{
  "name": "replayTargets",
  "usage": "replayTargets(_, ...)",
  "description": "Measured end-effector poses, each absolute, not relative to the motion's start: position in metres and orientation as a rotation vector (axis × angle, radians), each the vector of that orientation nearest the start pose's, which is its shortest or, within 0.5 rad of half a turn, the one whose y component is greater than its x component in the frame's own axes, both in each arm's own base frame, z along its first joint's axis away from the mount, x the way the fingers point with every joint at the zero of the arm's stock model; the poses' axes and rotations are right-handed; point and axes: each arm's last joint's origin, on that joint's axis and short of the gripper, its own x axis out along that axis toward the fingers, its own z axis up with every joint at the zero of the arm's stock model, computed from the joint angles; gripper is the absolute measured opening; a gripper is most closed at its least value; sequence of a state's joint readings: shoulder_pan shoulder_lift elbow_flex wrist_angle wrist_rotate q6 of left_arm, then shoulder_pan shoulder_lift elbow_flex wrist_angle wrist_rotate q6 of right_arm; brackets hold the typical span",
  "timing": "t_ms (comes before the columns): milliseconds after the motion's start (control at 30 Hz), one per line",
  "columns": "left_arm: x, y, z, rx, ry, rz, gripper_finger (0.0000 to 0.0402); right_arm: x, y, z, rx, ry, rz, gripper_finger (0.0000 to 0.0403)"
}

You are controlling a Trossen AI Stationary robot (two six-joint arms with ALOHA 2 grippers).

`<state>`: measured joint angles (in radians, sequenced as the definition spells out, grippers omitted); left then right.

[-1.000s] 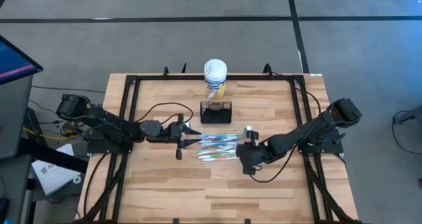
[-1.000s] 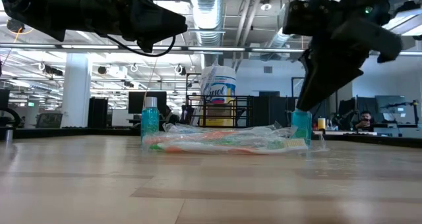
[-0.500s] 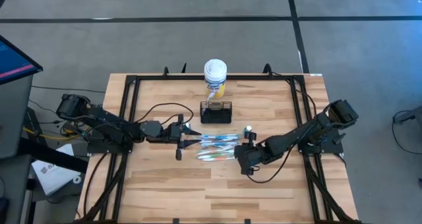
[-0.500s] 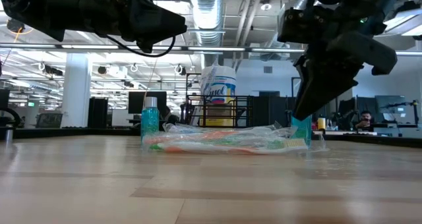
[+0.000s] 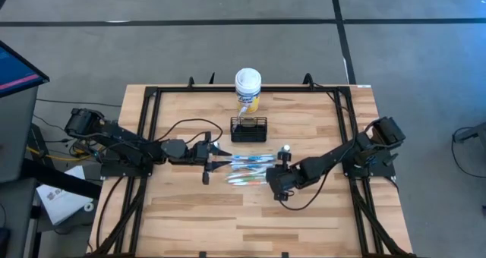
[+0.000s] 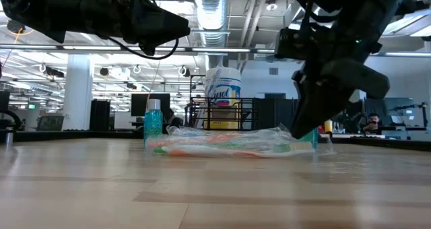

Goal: Pick & Place toothbrushing station
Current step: Put the green toothbrush into the black wire organizer, then put the orange toothbrush into the black wire organizer

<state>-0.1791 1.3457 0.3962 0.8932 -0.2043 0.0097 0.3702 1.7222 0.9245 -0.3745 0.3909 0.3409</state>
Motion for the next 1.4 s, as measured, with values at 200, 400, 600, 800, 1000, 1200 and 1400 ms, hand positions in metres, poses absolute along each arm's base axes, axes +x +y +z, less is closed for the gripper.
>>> replayTargets(200,0.245,-0.038,0.191,0.021,0.059,0.025,0.0108,0.293,0.102,0.144,-0.132,1.067,-0.202,0.0033)
replayTargets(400,0.245,-0.038,0.191,0.021,0.059,0.025,0.0108,0.292,0.102,0.143,-0.143,1.073,-0.197,0.0002)
replayTargets(600,0.245,-0.038,0.191,0.021,0.059,0.025,0.0108,0.296,0.106,0.156,-0.168,1.086,-0.186,0.0)
replayTargets(800,0.245,-0.038,0.191,-0.024,0.059,0.026,0.0108,0.304,0.112,0.177,-0.231,1.088,-0.169,0.0)
replayTargets(1000,0.245,-0.039,0.191,-0.054,0.059,0.006,0.0108,0.307,0.114,0.194,-0.282,1.11,-0.179,0.0)
replayTargets(1200,0.245,-0.039,0.191,-0.055,0.059,-0.001,0.0108,0.309,0.116,0.207,-0.327,1.119,-0.184,0.0)
replayTargets(1400,0.245,-0.039,0.191,-0.099,0.059,0.0,0.0108,0.312,0.117,0.22,-0.341,1.112,-0.177,0.0)
